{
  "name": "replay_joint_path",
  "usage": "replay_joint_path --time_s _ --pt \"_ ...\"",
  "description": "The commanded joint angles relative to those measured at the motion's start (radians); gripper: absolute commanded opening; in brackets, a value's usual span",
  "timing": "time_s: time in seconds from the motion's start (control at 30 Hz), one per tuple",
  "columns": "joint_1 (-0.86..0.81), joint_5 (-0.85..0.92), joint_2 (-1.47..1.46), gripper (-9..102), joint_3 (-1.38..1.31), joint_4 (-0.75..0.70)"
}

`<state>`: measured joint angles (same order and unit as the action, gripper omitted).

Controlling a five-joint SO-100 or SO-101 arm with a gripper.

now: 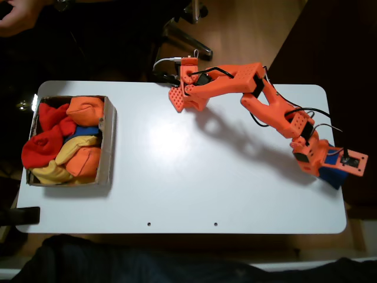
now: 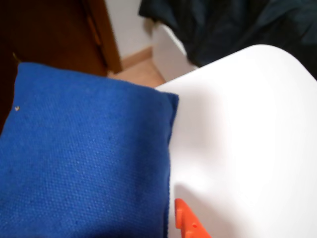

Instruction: Grasp a bag and put it in the box.

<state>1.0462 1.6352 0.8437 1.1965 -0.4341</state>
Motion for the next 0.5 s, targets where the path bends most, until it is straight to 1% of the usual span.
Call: replay_joint_path --time_s 0.0,0.47 --pt "0.0 -0.005 0.006 79 -0.06 0.015" --pt "0.005 -0.018 -0.048 78 -0.112 0.008"
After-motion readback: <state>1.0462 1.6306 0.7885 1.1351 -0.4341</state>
